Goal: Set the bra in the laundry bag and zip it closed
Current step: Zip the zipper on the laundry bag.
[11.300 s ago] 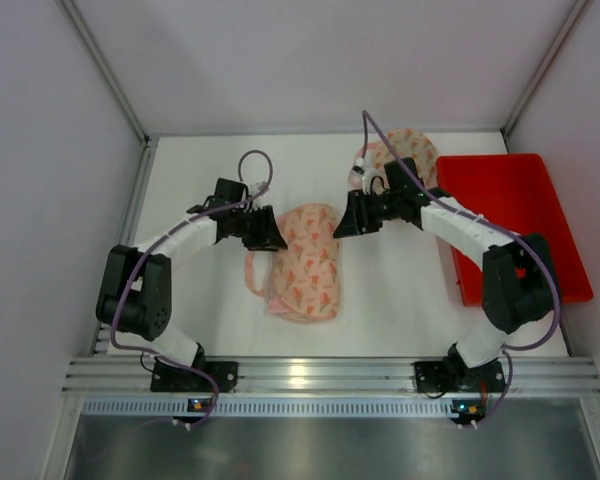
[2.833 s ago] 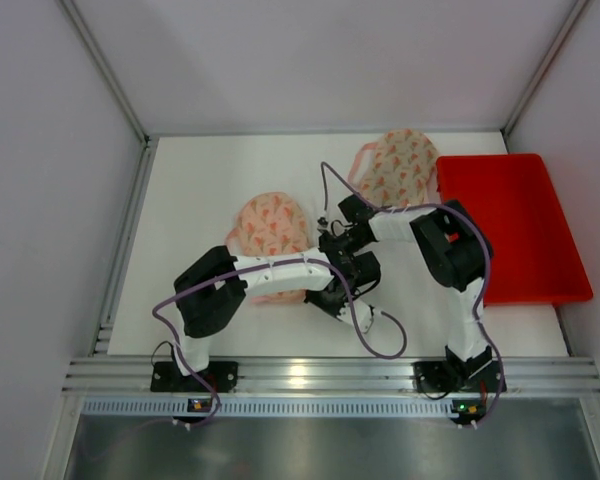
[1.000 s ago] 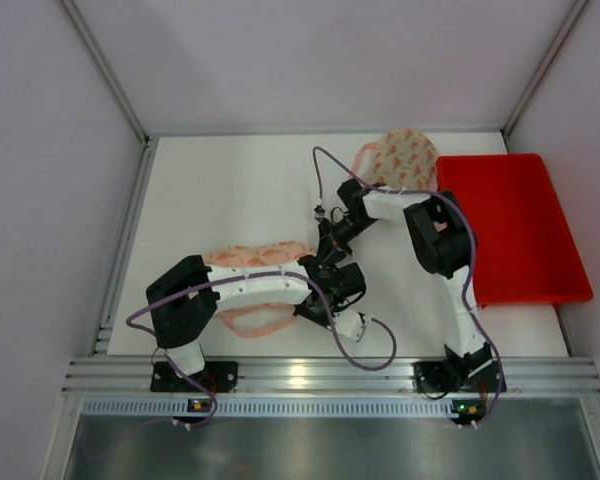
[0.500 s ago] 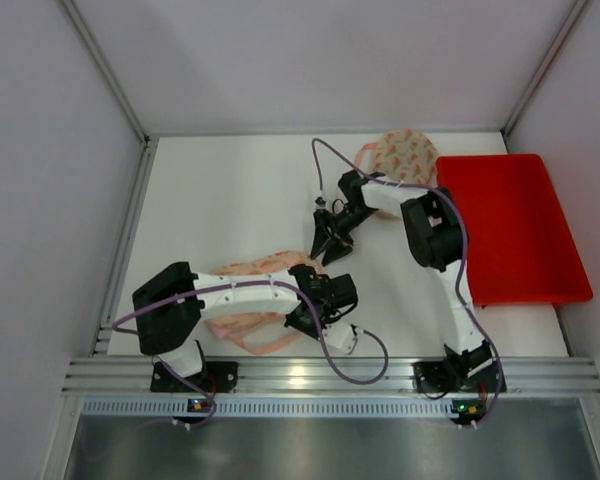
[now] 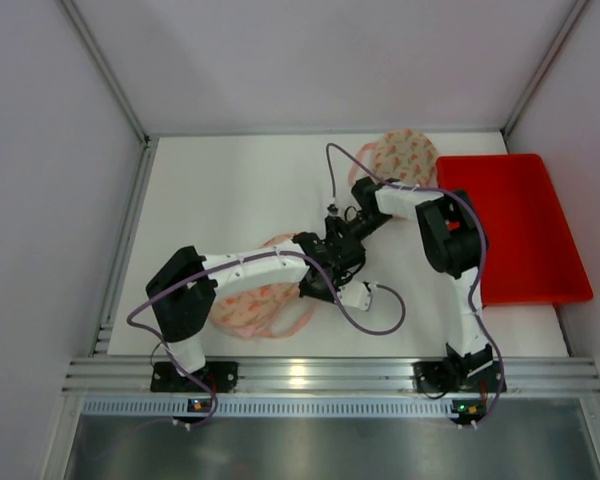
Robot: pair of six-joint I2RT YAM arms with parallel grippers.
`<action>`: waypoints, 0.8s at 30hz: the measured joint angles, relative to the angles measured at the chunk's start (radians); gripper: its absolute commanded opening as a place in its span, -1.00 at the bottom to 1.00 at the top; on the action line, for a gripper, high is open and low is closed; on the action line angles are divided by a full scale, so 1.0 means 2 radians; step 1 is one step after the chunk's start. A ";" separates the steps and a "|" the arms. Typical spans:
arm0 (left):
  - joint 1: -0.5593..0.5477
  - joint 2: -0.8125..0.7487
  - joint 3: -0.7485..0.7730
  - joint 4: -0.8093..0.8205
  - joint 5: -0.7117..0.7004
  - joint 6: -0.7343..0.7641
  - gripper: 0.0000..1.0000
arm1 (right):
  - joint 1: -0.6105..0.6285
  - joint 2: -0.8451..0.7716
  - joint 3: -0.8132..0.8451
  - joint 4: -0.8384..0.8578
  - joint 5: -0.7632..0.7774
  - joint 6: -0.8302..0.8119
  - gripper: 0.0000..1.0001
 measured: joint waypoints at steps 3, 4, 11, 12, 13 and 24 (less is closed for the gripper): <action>0.000 0.006 0.016 0.003 0.000 0.002 -1.00 | 0.010 0.000 0.002 0.005 -0.011 0.008 0.20; 0.000 0.008 0.021 0.003 0.001 0.003 -1.00 | 0.015 0.002 0.005 0.006 -0.015 0.010 0.13; -0.002 0.010 0.027 0.007 0.006 0.004 -1.00 | 0.040 0.026 0.039 0.016 -0.036 0.021 -1.00; -0.002 0.008 0.023 0.009 0.009 0.005 -1.00 | 0.039 0.031 0.046 0.015 -0.036 0.022 -1.00; -0.003 0.004 0.017 0.012 0.009 0.006 -1.00 | 0.037 0.036 0.053 0.014 -0.036 0.021 -1.00; -0.048 -0.057 -0.075 0.009 0.044 -0.008 -1.00 | 0.000 0.083 0.121 0.014 -0.010 0.023 -1.00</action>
